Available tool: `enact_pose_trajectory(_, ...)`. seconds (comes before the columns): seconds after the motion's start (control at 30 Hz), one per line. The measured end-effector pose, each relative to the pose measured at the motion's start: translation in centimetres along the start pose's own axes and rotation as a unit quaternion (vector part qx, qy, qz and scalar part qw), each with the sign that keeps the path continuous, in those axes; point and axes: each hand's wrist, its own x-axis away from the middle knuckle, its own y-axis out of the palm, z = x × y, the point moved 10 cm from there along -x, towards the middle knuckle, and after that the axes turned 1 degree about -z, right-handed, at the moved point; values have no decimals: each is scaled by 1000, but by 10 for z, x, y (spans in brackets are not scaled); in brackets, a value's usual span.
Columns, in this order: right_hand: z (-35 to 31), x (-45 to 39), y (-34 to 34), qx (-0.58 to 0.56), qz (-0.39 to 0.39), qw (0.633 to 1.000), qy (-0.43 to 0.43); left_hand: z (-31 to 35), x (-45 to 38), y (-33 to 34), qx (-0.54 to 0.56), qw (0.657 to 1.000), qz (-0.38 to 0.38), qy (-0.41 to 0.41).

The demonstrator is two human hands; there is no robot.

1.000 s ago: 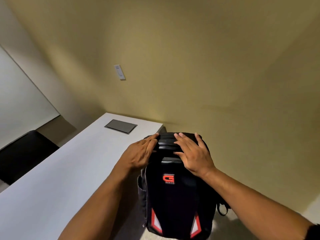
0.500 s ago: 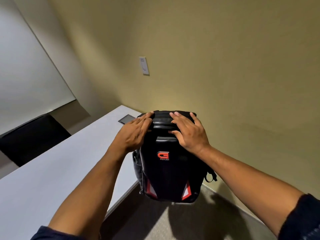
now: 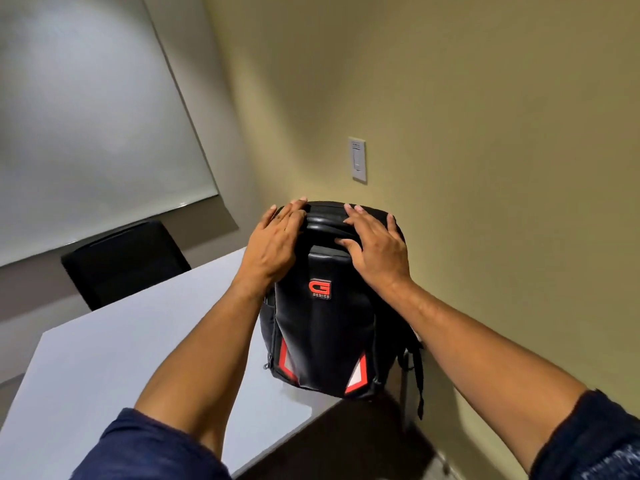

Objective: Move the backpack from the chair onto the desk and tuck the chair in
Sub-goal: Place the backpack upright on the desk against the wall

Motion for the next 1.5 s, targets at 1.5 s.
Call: enact_pose_trajectory(1.5,3,-90,176,73,-184,980,37,-93,-99,104,-92,969,-168,-154)
